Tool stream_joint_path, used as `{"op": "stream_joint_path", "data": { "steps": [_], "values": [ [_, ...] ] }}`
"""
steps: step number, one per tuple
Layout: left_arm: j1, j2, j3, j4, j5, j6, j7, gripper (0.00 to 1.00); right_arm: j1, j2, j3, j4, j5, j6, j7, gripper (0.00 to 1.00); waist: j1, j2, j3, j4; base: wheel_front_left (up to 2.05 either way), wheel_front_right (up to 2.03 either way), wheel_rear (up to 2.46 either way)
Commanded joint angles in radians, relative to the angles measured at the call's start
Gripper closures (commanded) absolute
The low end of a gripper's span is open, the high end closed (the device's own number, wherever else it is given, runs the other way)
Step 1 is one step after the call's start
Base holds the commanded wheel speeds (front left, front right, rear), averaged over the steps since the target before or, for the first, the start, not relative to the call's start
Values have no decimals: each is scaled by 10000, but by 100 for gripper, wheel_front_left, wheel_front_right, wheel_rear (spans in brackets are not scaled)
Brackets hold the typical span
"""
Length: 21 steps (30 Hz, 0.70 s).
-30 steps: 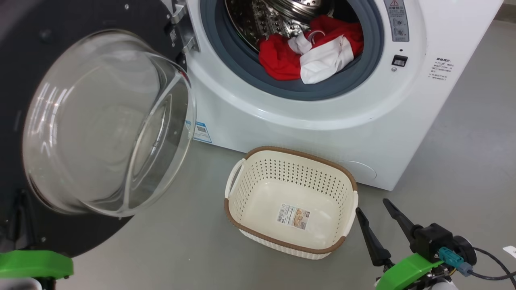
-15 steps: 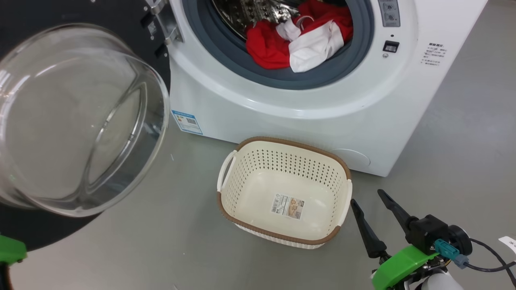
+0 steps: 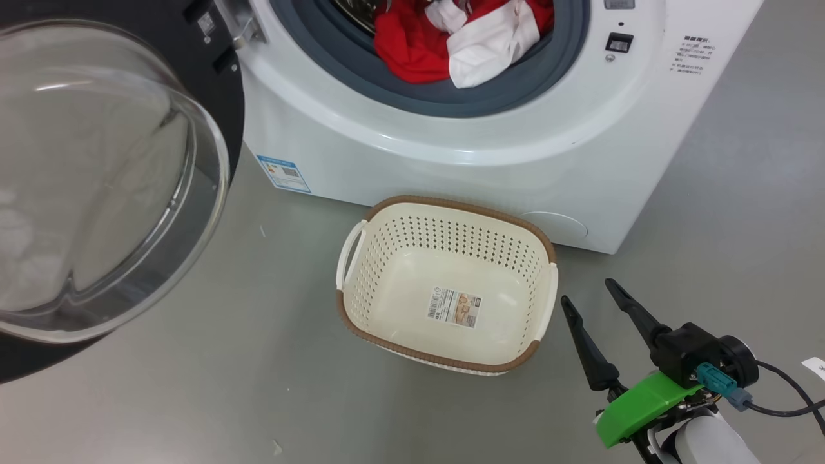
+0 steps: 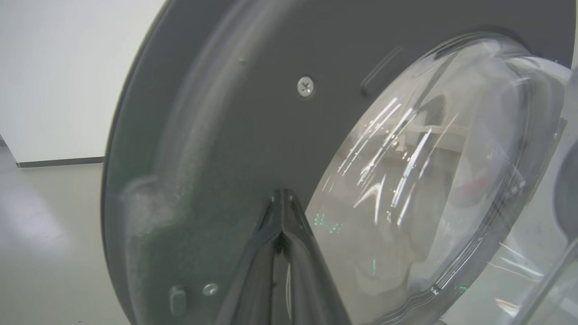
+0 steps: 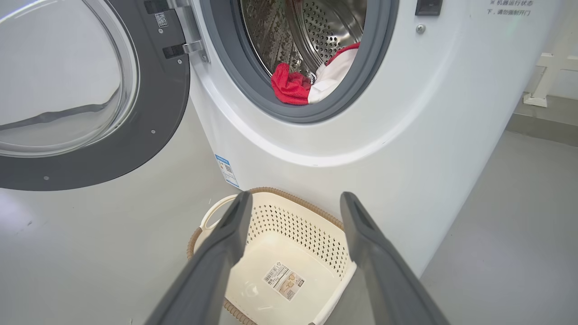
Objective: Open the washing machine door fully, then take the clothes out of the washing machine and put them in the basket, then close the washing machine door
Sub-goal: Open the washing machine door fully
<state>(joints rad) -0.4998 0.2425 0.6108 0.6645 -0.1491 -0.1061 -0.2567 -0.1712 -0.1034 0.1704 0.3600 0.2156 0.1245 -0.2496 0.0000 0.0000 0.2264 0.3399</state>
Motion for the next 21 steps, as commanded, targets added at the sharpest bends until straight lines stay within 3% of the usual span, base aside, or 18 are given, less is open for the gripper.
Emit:
{"op": "stream_joint_path", "data": {
  "steps": [1,10,21],
  "values": [
    [-290,749,313,-174,55,42,-51,100,-223,-35,210,-238,-120,62,-122,0,0,0,59,-39,0,0,0],
    [-828,1144,692,667,308,36,-51,100,-368,-24,252,-182,-136,62,-122,0,0,0,134,-154,0,0,0],
    [-761,1003,657,794,373,-177,-51,100,-263,30,216,-144,-89,62,-122,0,0,0,-191,-64,0,0,0]
  ]
}}
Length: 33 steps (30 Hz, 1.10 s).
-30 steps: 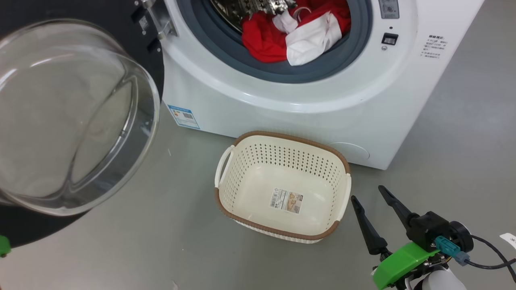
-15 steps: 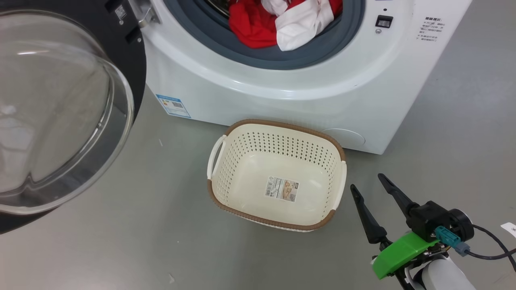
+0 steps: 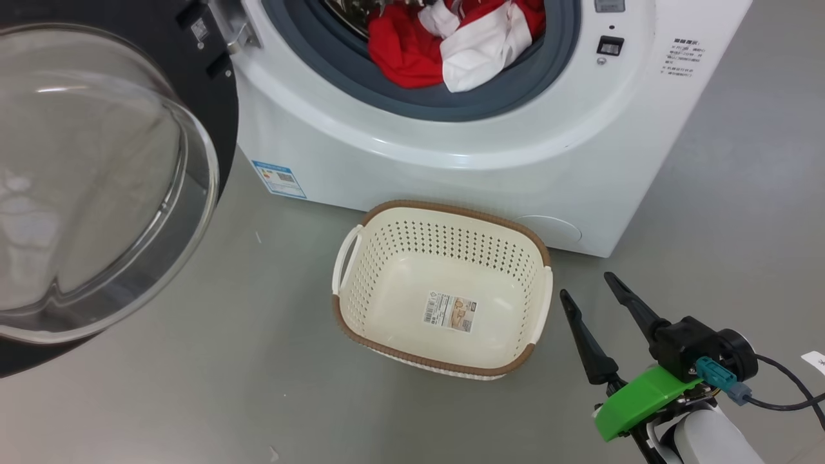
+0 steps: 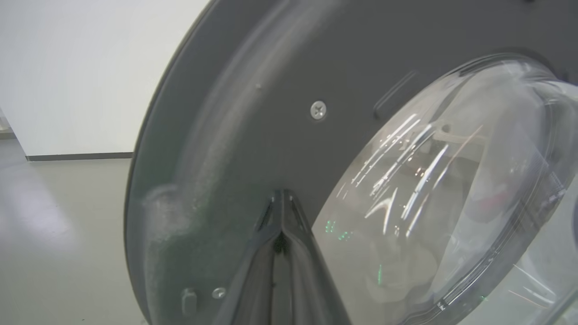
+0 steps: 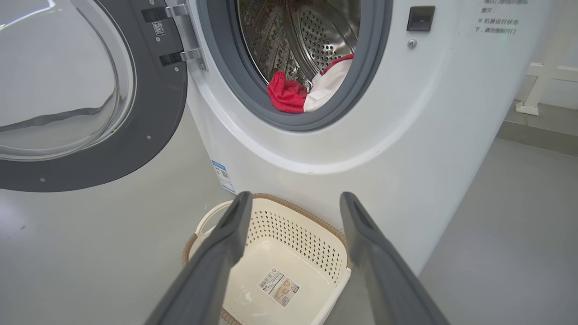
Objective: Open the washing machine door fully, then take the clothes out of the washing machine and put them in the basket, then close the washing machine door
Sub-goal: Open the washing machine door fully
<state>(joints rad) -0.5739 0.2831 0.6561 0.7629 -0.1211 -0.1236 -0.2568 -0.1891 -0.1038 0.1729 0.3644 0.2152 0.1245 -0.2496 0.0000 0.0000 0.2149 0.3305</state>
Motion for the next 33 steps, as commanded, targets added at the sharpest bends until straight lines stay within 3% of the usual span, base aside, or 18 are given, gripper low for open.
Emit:
{"op": "stream_joint_path", "data": {
  "steps": [1,9,11,13,17,18,20,33],
  "values": [
    [28,537,176,-183,61,-19,-49,100,-67,40,184,-183,-74,62,-122,0,0,0,-114,42,0,0,0],
    [804,51,-189,-697,-116,-65,-49,100,167,86,119,-173,46,62,-122,0,0,0,-608,97,0,0,0],
    [1086,-68,-394,-937,-263,-67,-49,81,238,99,98,-183,71,62,-122,0,0,0,-734,107,0,0,0],
    [1399,-157,-620,-1190,-418,-68,-49,68,308,110,74,-197,99,62,-122,0,0,0,-836,109,0,0,0],
    [2024,-391,-1076,-1809,-672,-69,-49,52,453,131,21,-231,138,62,-122,0,0,0,-997,116,0,0,0],
    [2178,-461,-1211,-1964,-751,-69,-49,40,482,137,8,-245,143,62,-122,0,0,0,-1020,112,0,0,0],
    [2480,-577,-1361,-2306,-829,-69,-49,2,530,148,-8,-268,155,62,-122,0,0,0,-1065,87,0,0,0],
    [4261,-1315,-2799,-4302,-1392,-70,-49,0,742,235,-215,-405,226,62,-122,0,0,0,-1259,-453,0,0,0]
  ]
}}
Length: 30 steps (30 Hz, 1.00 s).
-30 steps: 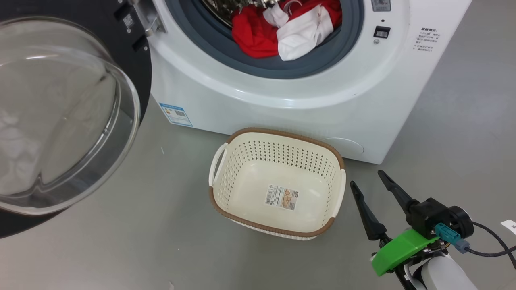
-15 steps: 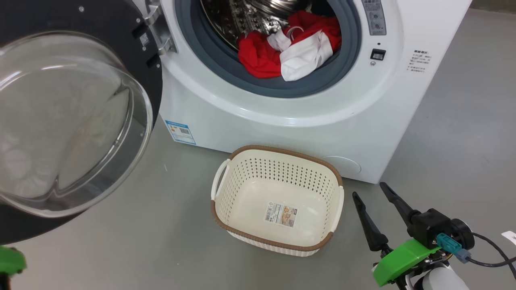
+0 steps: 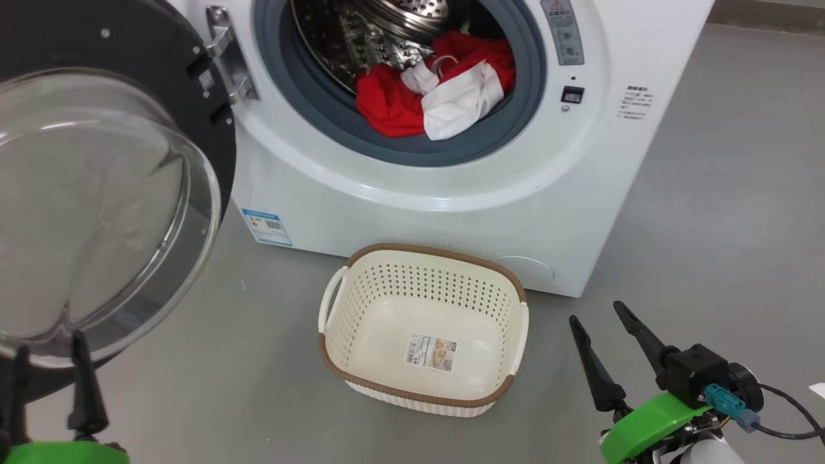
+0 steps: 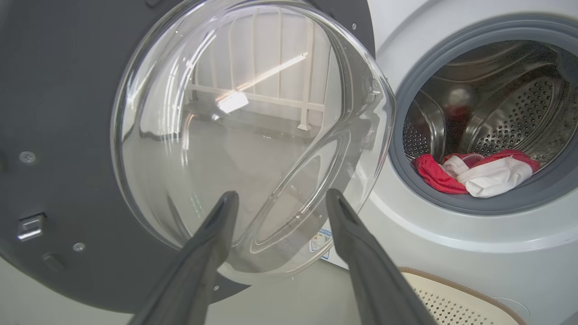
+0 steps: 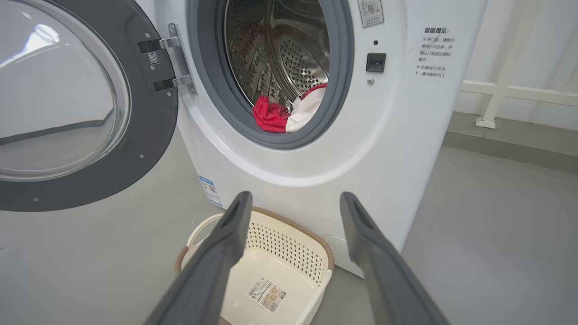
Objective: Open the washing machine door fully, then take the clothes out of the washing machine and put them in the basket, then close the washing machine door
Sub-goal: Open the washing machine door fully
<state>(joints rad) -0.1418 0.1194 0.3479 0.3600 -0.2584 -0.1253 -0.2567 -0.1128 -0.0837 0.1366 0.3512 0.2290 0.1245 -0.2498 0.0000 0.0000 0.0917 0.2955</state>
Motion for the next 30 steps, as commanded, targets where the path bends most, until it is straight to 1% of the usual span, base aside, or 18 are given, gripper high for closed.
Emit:
{"op": "stream_joint_path", "data": {
  "steps": [1,9,20,25,30],
  "values": [
    [35,315,104,-421,-76,-53,-51,0,-8,46,109,-287,90,62,-120,0,0,0,-29,-168,0,0,0],
    [512,347,-825,-1085,-522,-53,-51,0,86,125,-140,-414,67,62,-120,0,0,0,-38,-871,0,0,0],
    [1071,468,-2061,-1713,-741,-53,-51,0,419,180,-745,-665,39,62,-120,0,0,0,-108,-1763,0,0,0],
    [1215,556,-2485,-1899,-806,-53,-51,0,573,183,-932,-764,14,62,-120,0,0,0,-159,-2079,0,0,0],
    [1372,516,-2658,-2064,-786,-53,-51,0,636,188,-1139,-873,5,62,-120,0,0,0,-139,-2381,0,0,0]
  ]
}}
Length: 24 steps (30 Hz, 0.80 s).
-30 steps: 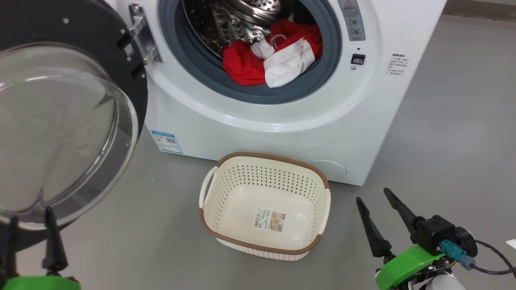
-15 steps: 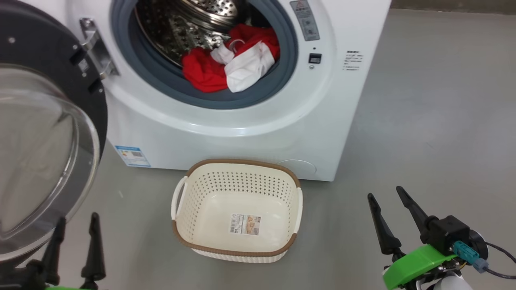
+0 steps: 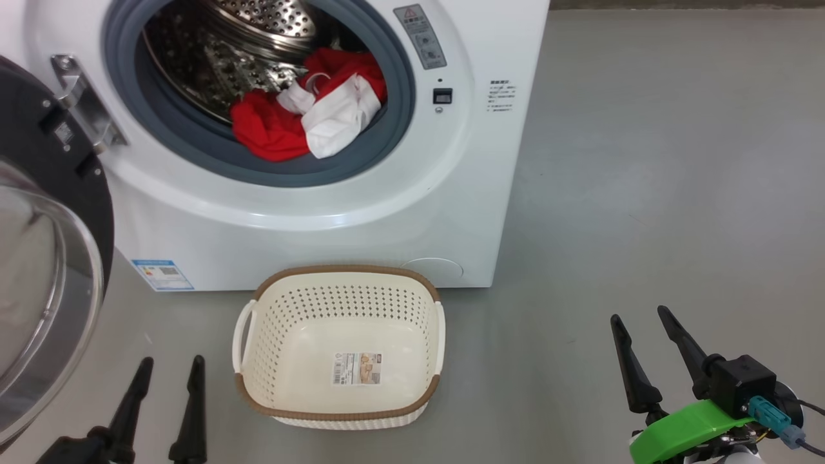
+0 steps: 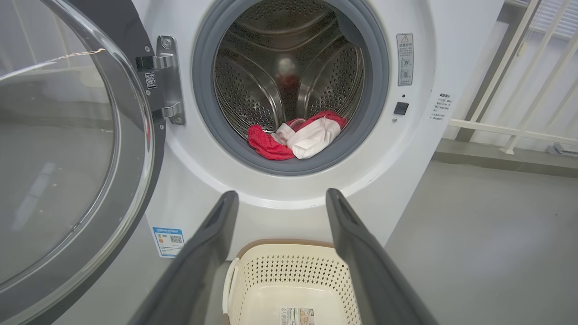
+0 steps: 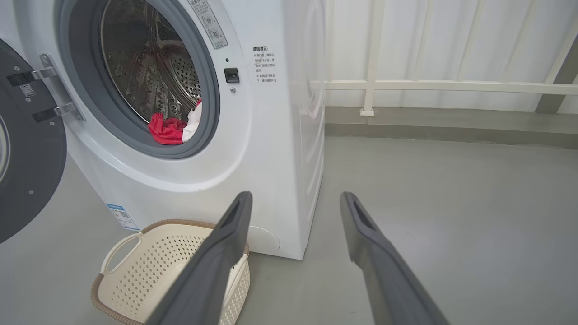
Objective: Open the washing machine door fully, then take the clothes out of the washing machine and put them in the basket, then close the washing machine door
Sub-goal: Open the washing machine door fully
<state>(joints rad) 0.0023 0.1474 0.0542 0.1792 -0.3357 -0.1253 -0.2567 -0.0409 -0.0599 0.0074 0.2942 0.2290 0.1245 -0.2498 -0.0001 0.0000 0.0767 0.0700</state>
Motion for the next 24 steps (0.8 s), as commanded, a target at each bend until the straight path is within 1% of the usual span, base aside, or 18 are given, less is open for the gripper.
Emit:
{"op": "stream_joint_path", "data": {
  "steps": [1,13,24],
  "values": [
    [-46,246,220,-263,-29,-53,-51,0,-82,-47,132,-321,4,62,-120,0,1,0,9,-183,0,0,0],
    [130,216,-140,-431,-14,-53,-51,0,7,-13,-36,-454,-4,62,-120,0,1,0,21,-749,0,0,0],
    [113,210,-294,-455,-14,-54,-51,0,80,2,-242,-536,-23,62,-120,0,1,0,22,-905,0,0,0]
  ]
}}
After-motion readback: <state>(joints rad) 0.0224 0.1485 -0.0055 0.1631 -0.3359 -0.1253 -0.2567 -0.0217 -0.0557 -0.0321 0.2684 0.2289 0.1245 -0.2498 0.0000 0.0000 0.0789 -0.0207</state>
